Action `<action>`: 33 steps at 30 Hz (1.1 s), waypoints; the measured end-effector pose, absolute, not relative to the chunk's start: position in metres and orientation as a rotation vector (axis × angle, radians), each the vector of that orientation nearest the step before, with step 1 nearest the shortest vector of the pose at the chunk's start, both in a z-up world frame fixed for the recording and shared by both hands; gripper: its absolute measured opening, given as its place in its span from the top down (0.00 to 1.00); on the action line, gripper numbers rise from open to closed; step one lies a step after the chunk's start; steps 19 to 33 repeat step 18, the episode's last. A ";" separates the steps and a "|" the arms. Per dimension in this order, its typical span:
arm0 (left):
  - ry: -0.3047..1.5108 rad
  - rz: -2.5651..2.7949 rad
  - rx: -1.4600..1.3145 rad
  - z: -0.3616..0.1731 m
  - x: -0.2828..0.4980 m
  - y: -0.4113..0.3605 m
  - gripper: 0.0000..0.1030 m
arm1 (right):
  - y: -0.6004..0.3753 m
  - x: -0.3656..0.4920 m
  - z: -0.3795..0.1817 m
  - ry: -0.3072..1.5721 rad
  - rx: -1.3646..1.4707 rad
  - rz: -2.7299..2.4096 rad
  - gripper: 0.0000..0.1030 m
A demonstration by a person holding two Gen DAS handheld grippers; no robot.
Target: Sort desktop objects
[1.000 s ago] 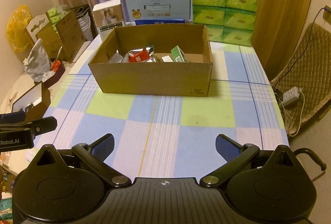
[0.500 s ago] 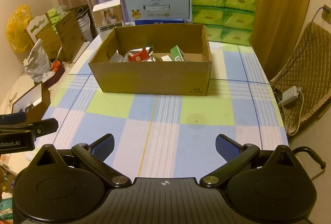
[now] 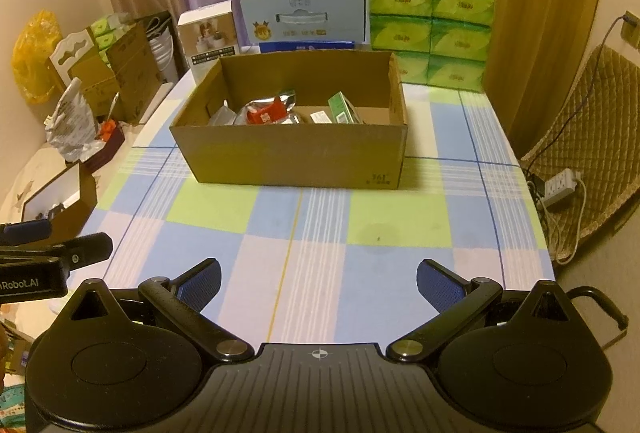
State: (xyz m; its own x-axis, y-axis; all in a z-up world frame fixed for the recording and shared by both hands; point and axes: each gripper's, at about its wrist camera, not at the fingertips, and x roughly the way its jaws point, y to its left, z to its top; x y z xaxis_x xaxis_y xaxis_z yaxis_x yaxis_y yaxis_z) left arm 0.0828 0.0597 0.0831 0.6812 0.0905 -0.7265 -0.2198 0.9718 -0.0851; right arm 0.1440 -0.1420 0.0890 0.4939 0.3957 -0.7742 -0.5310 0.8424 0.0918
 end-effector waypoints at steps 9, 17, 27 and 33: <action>0.804 0.163 -0.167 0.085 0.086 0.058 0.01 | -0.142 0.144 0.089 0.892 -0.168 0.566 0.02; 0.784 0.147 -0.179 0.083 0.084 0.058 0.01 | -0.141 0.144 0.088 0.895 -0.166 0.567 0.02; 0.785 0.146 -0.177 0.082 0.084 0.058 0.01 | -0.141 0.144 0.088 0.895 -0.166 0.567 0.02; 0.785 0.146 -0.177 0.082 0.084 0.058 0.01 | -0.141 0.144 0.088 0.895 -0.166 0.567 0.02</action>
